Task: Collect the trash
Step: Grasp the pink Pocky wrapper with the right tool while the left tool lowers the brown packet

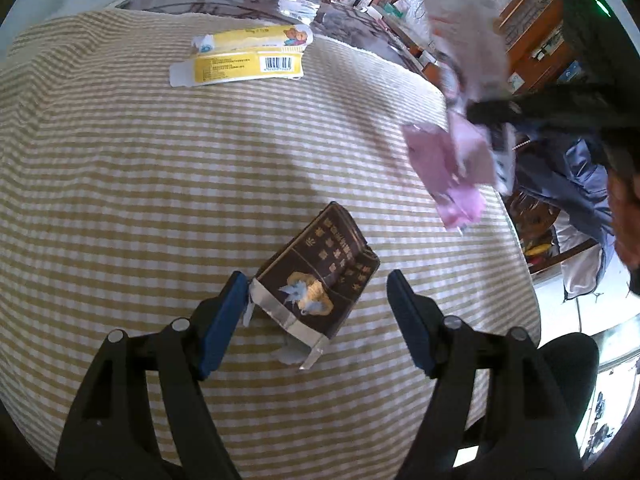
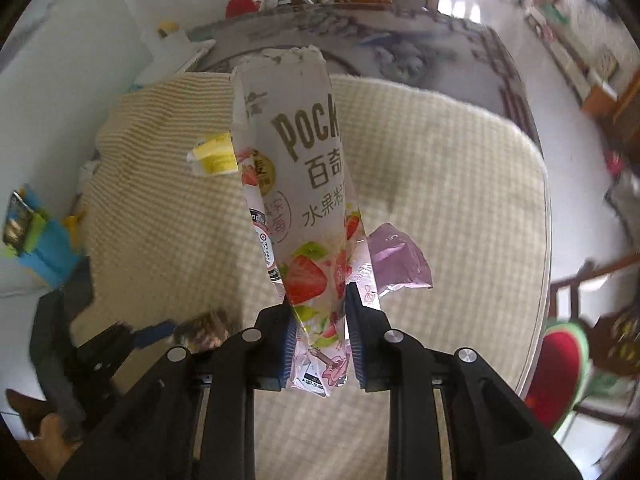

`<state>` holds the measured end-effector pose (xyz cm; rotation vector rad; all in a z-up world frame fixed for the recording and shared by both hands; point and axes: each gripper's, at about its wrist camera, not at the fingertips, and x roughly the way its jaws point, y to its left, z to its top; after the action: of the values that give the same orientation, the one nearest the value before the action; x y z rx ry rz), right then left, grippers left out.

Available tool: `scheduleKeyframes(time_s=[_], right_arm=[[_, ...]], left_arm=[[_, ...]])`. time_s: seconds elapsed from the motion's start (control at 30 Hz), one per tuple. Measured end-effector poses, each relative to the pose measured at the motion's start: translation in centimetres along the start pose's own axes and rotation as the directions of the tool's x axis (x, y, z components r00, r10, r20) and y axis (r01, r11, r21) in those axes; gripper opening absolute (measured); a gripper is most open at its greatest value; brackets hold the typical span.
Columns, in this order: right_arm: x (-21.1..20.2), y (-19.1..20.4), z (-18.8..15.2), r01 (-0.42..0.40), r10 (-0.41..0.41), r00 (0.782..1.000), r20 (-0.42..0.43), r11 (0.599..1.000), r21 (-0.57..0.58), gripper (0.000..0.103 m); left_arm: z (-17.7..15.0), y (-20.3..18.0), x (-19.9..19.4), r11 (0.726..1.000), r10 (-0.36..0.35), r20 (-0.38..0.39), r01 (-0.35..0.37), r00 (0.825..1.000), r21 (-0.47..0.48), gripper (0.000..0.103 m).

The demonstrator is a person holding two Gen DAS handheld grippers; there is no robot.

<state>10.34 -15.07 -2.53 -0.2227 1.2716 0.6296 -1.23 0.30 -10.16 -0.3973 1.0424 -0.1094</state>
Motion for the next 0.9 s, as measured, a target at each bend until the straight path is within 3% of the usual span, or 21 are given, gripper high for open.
scheduleKeyframes(time_s=[0.1, 0.17, 0.23, 0.27, 0.37, 0.47, 0.57, 0.67, 0.9], right_arm=[[-2.1, -0.7, -1.5, -0.019, 0.015, 0.994, 0.106, 0.999, 0.040, 0.023], [-3.6, 0.0, -2.0, 0.085, -0.088, 0.970, 0.226, 0.996, 0.024, 0.023], [-4.5, 1.7, -2.5, 0.218, -0.197, 0.924, 0.329, 0.975, -0.029, 0.023], [-4.7, 2.1, -2.7, 0.216, -0.188, 0.917, 0.352, 0.975, -0.042, 0.023], [-4.1, 2.1, -2.2, 0.076, -0.065, 0.939, 0.338, 0.997, -0.019, 0.024], [-2.6, 2.0, -1.6, 0.096, -0.093, 0.945, 0.314, 0.995, 0.007, 0.024], [-1.1, 1.4, -2.1, -0.023, 0.011, 0.962, 0.273, 0.999, 0.041, 0.024], [-0.9, 2.3, -3.0, -0.022, 0.017, 0.965, 0.262, 1.000, 0.019, 0.024], [-1.1, 3.7, -4.1, -0.166, 0.157, 0.957, 0.246, 0.986, 0.016, 0.024]], left_arm=[[0.0, 0.2, 0.4, 1.000, -0.017, 0.005, 0.017, 1.000, -0.017, 0.069], [0.1, 0.4, 0.5, 0.999, -0.027, 0.012, 0.028, 1.000, -0.032, 0.069], [0.0, 0.4, 0.6, 0.999, -0.031, 0.021, 0.032, 0.999, -0.031, 0.069], [0.0, 0.4, 0.7, 0.999, -0.031, 0.023, 0.032, 0.999, -0.030, 0.069], [0.0, 0.3, 0.7, 0.999, -0.026, 0.025, 0.027, 0.999, -0.025, 0.069], [0.0, 0.3, 0.7, 0.999, -0.028, 0.026, 0.029, 0.999, -0.028, 0.069], [0.2, 0.8, 0.3, 0.996, -0.057, 0.046, 0.060, 0.997, -0.067, 0.069], [0.4, 1.3, -0.2, 0.993, -0.063, 0.073, 0.070, 0.995, -0.099, 0.069], [0.8, 1.6, -0.8, 0.983, -0.111, 0.121, 0.127, 0.986, -0.133, 0.069]])
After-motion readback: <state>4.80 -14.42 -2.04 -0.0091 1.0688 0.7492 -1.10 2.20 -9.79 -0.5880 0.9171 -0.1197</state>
